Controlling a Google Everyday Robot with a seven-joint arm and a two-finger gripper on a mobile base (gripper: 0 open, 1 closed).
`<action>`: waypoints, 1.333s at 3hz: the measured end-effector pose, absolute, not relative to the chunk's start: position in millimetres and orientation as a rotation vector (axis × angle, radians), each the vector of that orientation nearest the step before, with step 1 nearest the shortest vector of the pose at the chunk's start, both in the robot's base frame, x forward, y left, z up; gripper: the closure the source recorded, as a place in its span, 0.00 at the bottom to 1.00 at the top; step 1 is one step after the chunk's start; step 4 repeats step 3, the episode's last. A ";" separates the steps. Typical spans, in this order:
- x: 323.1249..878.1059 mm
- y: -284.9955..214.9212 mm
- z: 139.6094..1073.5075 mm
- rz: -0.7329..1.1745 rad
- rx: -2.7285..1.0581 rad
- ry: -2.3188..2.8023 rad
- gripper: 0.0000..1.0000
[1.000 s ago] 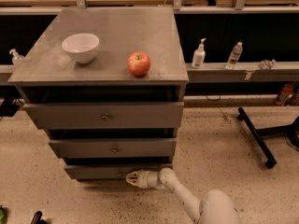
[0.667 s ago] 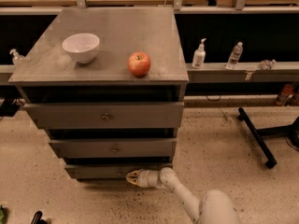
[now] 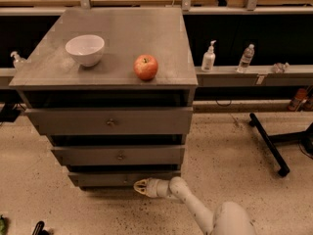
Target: Close bottom drawer
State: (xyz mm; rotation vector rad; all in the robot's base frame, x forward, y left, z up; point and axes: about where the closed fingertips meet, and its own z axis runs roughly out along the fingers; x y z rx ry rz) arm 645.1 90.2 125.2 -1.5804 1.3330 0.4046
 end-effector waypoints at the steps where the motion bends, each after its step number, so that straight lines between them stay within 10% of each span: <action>1: 591.1 70.2 143.6 0.476 -1.558 1.288 1.00; 4: 513.2 75.1 164.4 0.597 -1.575 1.227 0.82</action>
Offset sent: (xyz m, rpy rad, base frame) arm -0.1982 -0.0328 0.0569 0.1411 0.0931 0.1982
